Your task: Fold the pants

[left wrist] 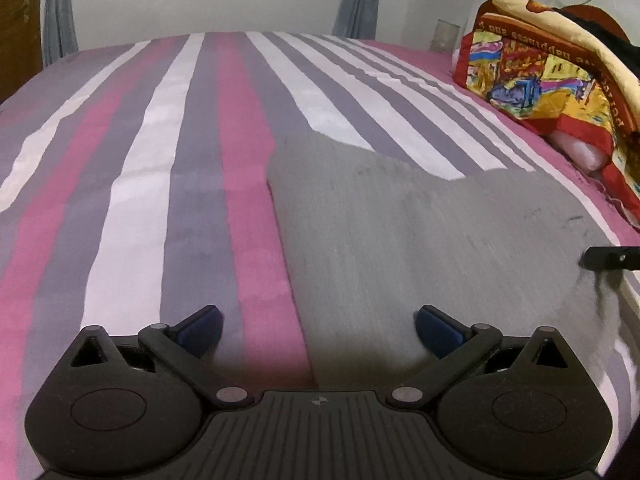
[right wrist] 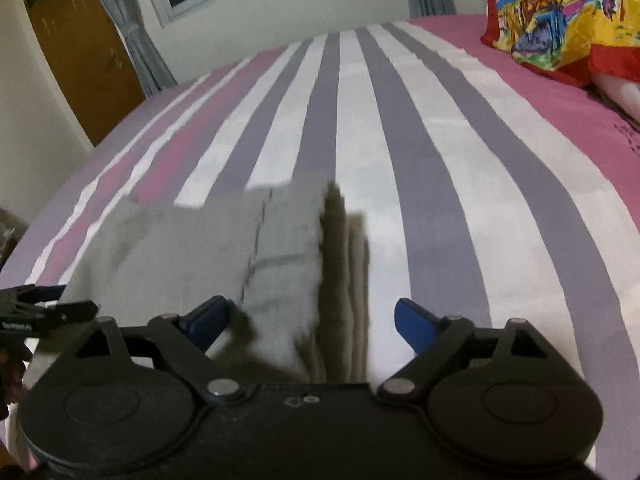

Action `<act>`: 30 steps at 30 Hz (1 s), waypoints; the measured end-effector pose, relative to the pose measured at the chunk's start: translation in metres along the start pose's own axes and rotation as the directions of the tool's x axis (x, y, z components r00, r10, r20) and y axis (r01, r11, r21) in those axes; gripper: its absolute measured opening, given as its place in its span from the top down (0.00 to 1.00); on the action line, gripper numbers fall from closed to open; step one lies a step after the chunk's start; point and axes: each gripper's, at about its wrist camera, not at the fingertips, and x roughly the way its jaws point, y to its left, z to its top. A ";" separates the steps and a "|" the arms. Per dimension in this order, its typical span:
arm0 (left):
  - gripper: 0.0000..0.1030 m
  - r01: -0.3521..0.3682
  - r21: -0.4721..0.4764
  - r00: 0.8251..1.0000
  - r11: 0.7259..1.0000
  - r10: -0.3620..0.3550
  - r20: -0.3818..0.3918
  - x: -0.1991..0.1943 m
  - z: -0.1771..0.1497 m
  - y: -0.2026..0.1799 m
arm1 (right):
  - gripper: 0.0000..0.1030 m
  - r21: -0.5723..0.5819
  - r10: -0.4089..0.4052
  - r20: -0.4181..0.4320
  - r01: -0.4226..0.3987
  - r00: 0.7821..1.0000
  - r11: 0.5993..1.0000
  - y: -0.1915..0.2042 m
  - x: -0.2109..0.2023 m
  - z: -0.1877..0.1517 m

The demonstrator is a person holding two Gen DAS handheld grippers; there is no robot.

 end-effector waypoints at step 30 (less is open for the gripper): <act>0.00 0.148 -0.052 0.989 0.988 -0.146 0.037 -0.038 -0.038 0.010 | 0.18 0.172 0.138 0.054 -0.145 0.989 0.974 -0.036 -0.037 -0.036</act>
